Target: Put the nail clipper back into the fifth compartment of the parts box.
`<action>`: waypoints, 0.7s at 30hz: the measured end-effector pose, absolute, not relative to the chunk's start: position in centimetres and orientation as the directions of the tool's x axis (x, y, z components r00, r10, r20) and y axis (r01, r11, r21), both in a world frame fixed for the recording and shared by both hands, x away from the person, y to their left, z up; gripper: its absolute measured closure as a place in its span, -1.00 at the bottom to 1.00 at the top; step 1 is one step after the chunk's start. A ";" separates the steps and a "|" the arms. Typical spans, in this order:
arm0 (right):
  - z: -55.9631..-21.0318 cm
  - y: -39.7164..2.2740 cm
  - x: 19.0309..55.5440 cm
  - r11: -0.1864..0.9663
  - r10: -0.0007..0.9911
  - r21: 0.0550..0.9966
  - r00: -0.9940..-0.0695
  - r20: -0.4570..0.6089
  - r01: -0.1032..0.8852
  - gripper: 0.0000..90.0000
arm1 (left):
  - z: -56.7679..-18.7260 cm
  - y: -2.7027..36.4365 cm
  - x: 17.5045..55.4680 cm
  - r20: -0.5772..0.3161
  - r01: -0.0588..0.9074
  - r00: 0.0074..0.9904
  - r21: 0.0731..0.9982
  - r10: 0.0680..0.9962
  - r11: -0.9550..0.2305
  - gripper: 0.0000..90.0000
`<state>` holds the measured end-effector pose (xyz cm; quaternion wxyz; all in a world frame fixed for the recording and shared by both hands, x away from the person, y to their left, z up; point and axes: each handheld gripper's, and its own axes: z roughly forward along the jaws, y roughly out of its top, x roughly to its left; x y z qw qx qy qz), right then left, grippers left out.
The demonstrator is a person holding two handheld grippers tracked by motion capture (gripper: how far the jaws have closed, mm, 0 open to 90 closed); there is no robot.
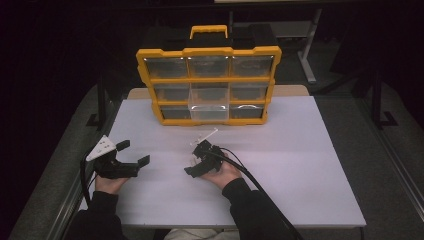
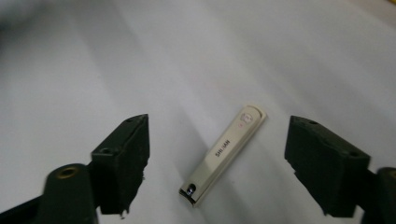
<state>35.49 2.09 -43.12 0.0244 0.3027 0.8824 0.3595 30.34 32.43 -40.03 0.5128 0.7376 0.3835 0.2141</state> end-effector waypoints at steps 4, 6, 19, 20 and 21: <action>-43.2 2.2 35.4 0.561 0.556 0.643 -0.813 0.173 0.521 -0.30 | -40.0 32.4 30.3 -0.077 0.347 0.613 0.921 0.786 -0.180 -1.00; -43.3 2.3 35.4 0.565 0.559 0.640 -0.812 0.167 0.521 -0.20 | -40.0 32.4 30.3 -0.077 0.347 0.614 0.920 0.786 -0.180 -1.00; -43.7 2.9 34.9 0.607 0.619 0.608 -0.784 0.042 0.512 0.62 | -40.0 32.7 30.3 -0.097 0.348 0.609 0.925 0.788 -0.154 -1.00; -43.7 2.9 34.9 0.607 0.620 0.611 -0.784 0.036 0.508 0.68 | -40.0 32.7 30.4 -0.097 0.347 0.609 0.925 0.787 -0.154 -1.00; -43.7 2.8 34.9 0.611 0.616 0.611 -0.787 0.032 0.504 0.68 | -40.0 32.7 30.4 -0.095 0.347 0.610 0.925 0.786 -0.158 -1.00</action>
